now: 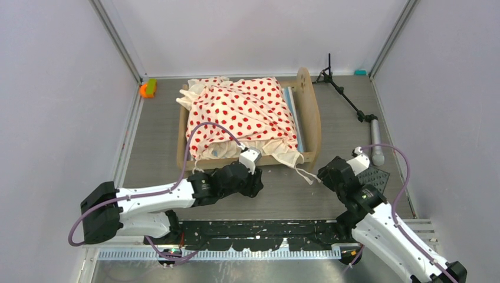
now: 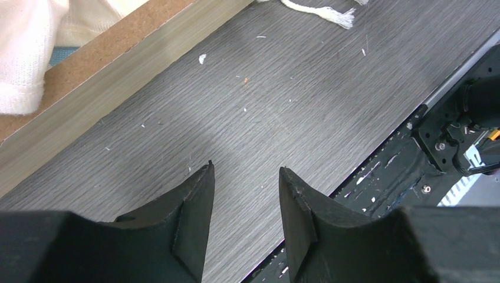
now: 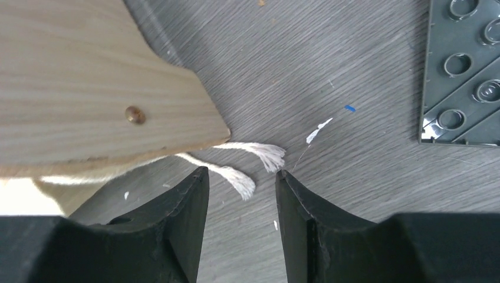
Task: Set up the pet bed
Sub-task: Adjust the ropes at the center of the board.
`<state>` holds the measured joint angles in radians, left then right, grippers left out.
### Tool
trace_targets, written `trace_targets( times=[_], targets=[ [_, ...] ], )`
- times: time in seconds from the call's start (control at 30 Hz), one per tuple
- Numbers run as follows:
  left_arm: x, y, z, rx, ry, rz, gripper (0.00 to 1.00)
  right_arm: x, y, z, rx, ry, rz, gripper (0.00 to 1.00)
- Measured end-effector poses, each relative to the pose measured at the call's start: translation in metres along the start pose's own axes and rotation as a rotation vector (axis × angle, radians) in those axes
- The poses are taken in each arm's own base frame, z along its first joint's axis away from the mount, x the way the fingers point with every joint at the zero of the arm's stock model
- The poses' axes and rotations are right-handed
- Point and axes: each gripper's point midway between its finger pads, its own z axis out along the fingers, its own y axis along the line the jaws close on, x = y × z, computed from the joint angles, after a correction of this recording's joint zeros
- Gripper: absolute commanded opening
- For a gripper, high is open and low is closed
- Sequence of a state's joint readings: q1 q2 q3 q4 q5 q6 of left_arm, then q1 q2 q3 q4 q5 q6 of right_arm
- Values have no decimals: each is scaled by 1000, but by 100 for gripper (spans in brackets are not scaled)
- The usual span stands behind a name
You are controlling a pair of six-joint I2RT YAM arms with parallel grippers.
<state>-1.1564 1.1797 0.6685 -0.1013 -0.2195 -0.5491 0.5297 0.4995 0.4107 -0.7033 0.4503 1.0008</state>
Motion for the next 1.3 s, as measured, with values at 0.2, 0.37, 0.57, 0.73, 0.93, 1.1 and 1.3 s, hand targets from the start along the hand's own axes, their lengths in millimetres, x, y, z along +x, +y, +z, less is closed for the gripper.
trace_targets(
  times=[0.2, 0.37, 0.57, 0.73, 0.93, 1.1, 1.3],
  targets=[
    [-6, -2, -8, 18, -28, -7, 47, 11, -8, 23, 98, -1, 94, 63],
    [-11, 1, -17, 19, -56, -15, 48, 18, -11, 27, 136, 16, 213, 70],
    [-8, 6, -20, -3, -58, -33, 48, 8, -1, 16, 161, 12, 387, 64],
    [-2, 11, -19, -22, -47, -38, 48, 1, 9, 14, 160, 14, 388, 64],
    [1, 14, -19, -35, -42, -50, 48, -7, 16, 18, 203, 7, 301, 65],
    [2, 17, -19, -48, -39, -50, 49, -23, 18, 27, 284, -16, 172, 66],
    [4, 23, -20, -79, -36, -46, 50, -44, 33, 58, 345, -15, 117, 70]
  ],
)
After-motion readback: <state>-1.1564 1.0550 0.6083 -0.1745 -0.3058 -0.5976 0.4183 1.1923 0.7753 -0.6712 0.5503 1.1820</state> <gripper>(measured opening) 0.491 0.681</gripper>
